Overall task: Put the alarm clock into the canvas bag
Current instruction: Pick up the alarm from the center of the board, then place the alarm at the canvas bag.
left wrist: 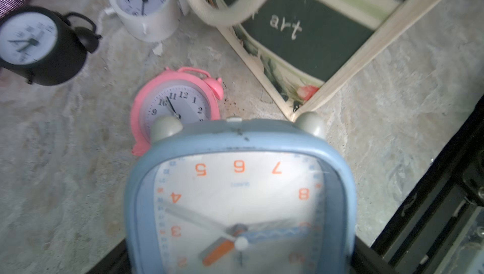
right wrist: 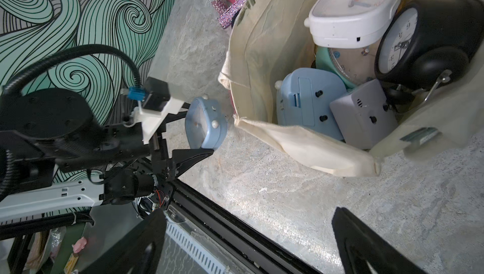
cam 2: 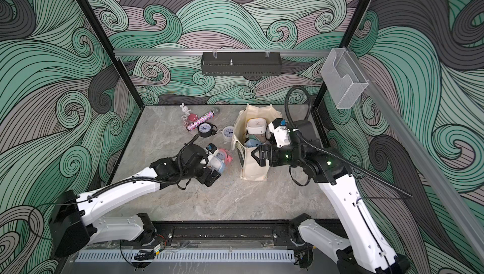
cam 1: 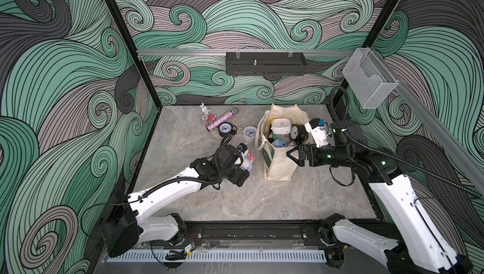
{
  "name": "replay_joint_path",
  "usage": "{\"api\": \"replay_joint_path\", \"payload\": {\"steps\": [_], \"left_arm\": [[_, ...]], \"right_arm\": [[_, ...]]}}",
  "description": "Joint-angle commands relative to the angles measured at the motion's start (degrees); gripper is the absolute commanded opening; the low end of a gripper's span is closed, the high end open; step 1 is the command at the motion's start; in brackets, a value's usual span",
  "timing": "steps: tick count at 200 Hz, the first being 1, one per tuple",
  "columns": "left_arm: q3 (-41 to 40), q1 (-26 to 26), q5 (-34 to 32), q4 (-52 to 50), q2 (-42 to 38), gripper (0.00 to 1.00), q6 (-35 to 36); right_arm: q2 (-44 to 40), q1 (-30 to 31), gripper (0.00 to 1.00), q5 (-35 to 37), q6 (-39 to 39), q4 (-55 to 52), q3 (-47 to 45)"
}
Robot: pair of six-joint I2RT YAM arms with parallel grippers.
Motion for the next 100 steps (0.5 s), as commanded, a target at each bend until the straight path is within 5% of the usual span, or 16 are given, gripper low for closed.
{"api": "replay_joint_path", "payload": {"steps": [1, 40, 100], "left_arm": [[1.4, 0.5, -3.2, 6.0, -4.7, 0.7, 0.3], [-0.2, 0.5, 0.0, 23.7, -7.4, 0.7, 9.0], [6.5, 0.5, 5.4, 24.5, -0.6, 0.7, 14.2]], "right_arm": [[1.9, 0.1, 1.0, 0.7, 0.8, 1.8, 2.8], [8.2, 0.2, 1.0, -4.6, 1.6, 3.0, 9.0], [17.1, 4.7, 1.0, -7.5, 0.7, 2.3, 18.4]]}}
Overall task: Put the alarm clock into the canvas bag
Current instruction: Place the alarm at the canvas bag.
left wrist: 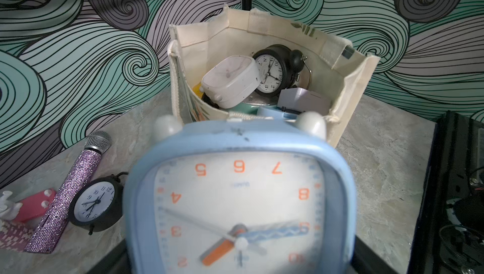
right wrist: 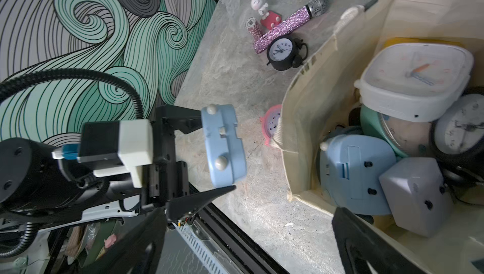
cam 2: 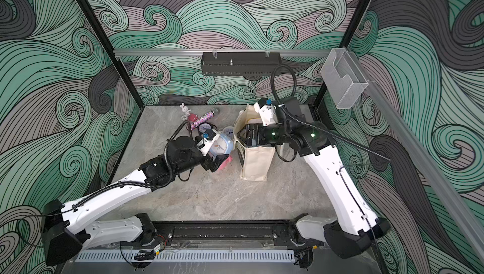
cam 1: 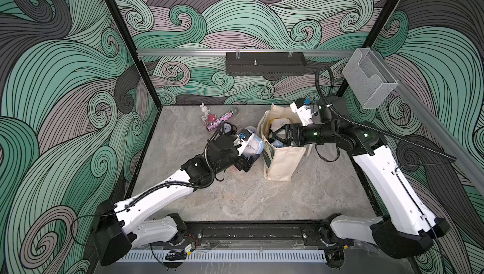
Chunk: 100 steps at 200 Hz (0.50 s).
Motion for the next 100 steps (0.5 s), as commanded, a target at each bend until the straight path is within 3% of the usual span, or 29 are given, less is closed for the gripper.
{"api": "replay_joint_path", "payload": {"steps": [1, 60, 100], "left_arm": [[3.6, 0.2, 3.4, 4.2, 0.8, 0.7, 2.9], [1.8, 0.2, 6.5, 9.8, -1.4, 0.7, 0.6], [2.1, 0.2, 7.8, 10.5, -2.0, 0.7, -1.6]], "right_arm": [[2.0, 1.3, 1.0, -2.4, -0.3, -0.2, 2.0], [7.4, 4.5, 0.97, -1.5, -0.8, -1.1, 3.4], [8.8, 6.4, 0.88, -2.0, -1.0, -1.1, 4.1]]}}
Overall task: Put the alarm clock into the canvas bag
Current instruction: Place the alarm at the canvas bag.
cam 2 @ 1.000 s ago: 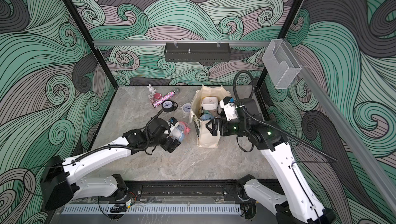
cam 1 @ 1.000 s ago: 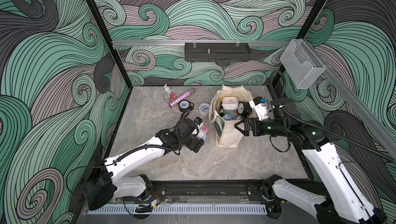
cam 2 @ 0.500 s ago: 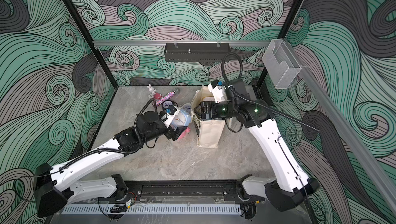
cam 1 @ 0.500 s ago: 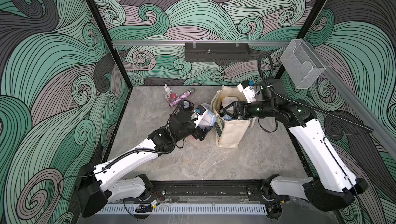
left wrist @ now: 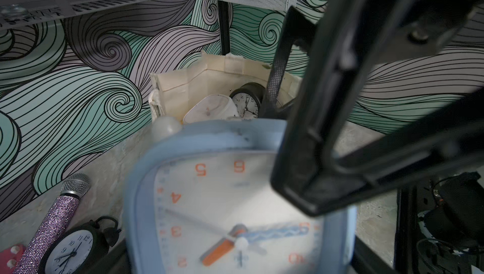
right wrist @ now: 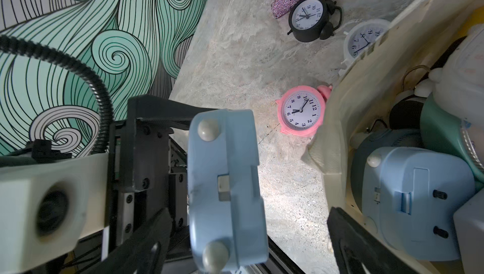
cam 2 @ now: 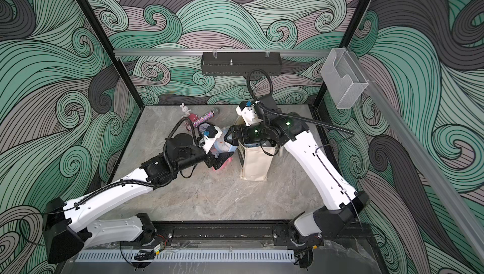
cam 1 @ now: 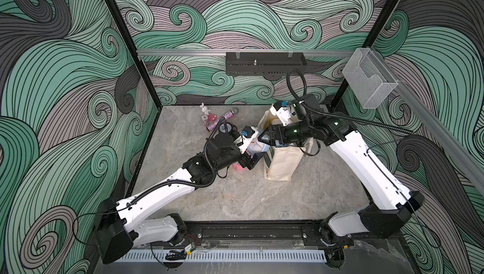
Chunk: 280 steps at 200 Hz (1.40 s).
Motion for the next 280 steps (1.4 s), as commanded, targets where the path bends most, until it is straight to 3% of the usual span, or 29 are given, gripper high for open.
{"api": "replay_joint_path", "payload": {"steps": [1, 40, 128, 147, 150, 152, 172, 229, 263, 280], "left_arm": [[1.7, 0.2, 2.0, 3.9, -1.6, 0.7, -1.9], [2.0, 0.2, 2.5, 4.3, -1.1, 0.7, -2.5], [2.6, 0.2, 2.3, 4.7, 0.2, 0.73, -2.3], [2.8, 0.2, 1.6, 4.6, 0.5, 0.81, -2.4], [2.9, 0.2, 1.3, 4.6, 0.5, 0.95, -2.5], [2.9, 0.2, 1.1, 4.6, 0.5, 0.98, -2.6], [2.9, 0.2, -0.7, 4.1, 0.5, 0.99, -3.5], [0.5, 0.3, -10.5, -2.6, -3.5, 0.99, -10.7], [3.4, 1.5, -7.0, -9.5, -1.9, 0.99, -15.5], [5.6, 2.1, -4.2, -11.7, 0.1, 0.99, -16.6]], "right_arm": [[-0.3, 0.9, 0.88, -0.5, -0.6, -0.6, 1.6], [-0.6, 1.3, 0.7, -0.5, -0.3, -0.5, 1.0], [-0.6, 1.5, 0.47, -0.2, 0.2, -0.4, 0.8], [-0.7, 1.4, 0.39, 0.8, -0.1, -0.5, 1.5], [-0.7, 1.4, 0.37, 1.1, -0.1, -0.6, 1.7], [-0.6, 1.3, 0.36, 1.3, -0.1, -0.6, 1.9], [-0.6, 0.6, 0.3, 2.2, -0.4, -0.6, 4.9], [-2.5, -9.3, 0.29, 13.3, -0.8, -1.1, 8.6], [-1.7, -10.8, 0.26, 20.5, -2.9, -1.1, 3.4], [-0.8, -10.8, 0.23, 20.0, -3.1, 0.4, 1.3]]}}
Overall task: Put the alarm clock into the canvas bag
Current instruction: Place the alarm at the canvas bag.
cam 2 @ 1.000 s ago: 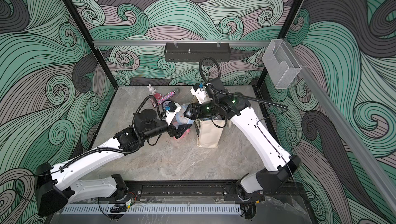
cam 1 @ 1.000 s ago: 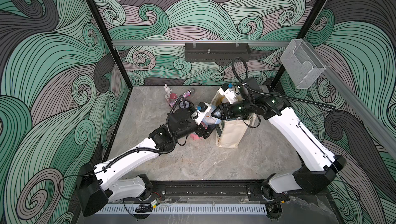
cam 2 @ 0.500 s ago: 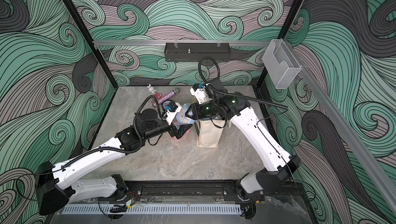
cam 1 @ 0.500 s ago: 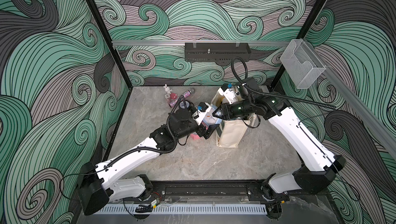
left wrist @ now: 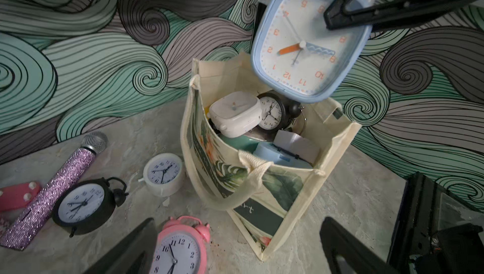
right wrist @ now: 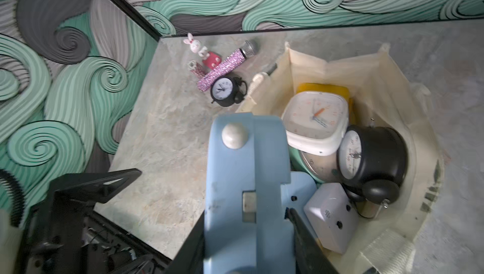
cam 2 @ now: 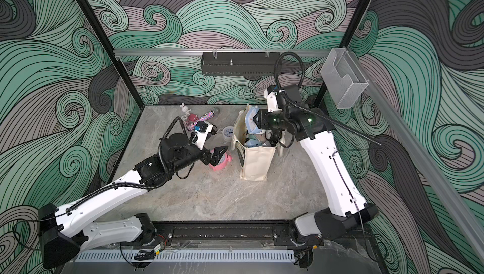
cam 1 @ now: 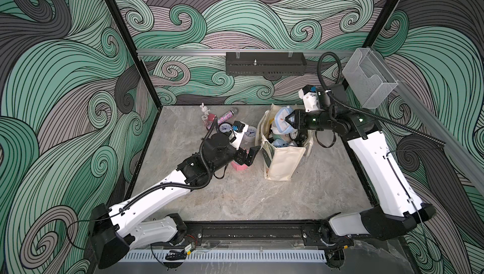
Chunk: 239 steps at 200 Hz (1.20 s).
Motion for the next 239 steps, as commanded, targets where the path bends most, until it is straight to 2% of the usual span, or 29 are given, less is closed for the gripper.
{"api": "replay_joint_path", "payload": {"steps": [1, 25, 78, 109, 146, 163, 179, 189, 205, 213, 233, 239], "left_arm": [[4.3, 1.0, 3.0, -5.6, 2.1, 0.99, -4.1], [7.2, 1.9, 5.2, -6.9, 5.0, 0.99, -5.3], [13.9, 4.3, 7.8, -12.6, 11.1, 0.92, -7.4], [14.8, 4.9, 8.8, -12.4, 12.6, 0.91, -8.2], [15.3, 5.2, 9.6, -12.8, 14.5, 0.9, -8.3], [15.8, 5.3, 9.5, -13.0, 15.4, 0.9, -8.4], [16.8, 5.5, 9.5, -13.5, 16.2, 0.89, -8.8], [17.5, 5.4, 9.5, -13.9, 16.2, 0.89, -8.9], [18.1, 5.6, 8.6, -14.4, 17.9, 0.89, -9.2], [18.3, 5.7, 7.8, -14.7, 18.0, 0.89, -9.5], [18.2, 6.4, 7.7, -14.7, 18.1, 0.89, -10.4], [18.4, 6.6, 7.8, -14.6, 18.2, 0.89, -10.4]], "right_arm": [[1.3, 0.1, 0.23, 3.5, -1.7, 1.5, -2.8], [2.8, 1.5, 0.22, 2.3, -1.7, 2.8, -3.7], [3.1, 5.4, 0.23, 1.2, -2.3, 1.8, -7.0], [3.6, 7.3, 0.23, 5.6, -2.1, -2.3, -8.9], [3.1, 7.9, 0.26, 7.6, -2.3, -3.6, -14.1], [3.8, 7.1, 0.36, 9.1, -2.4, -3.4, -16.0], [5.4, 6.4, 0.39, 7.9, -2.5, -3.2, -15.9], [6.0, 6.4, 0.51, 8.2, -2.4, -3.1, -15.3], [6.1, 6.4, 0.57, 10.6, -2.2, -2.9, -13.5], [5.7, 6.4, 0.69, 11.9, -2.1, -2.8, -12.3], [4.8, 6.4, 0.82, 11.6, -2.5, -1.4, -10.1], [4.8, 6.4, 0.84, 11.9, -2.6, -1.4, -9.2]]}}
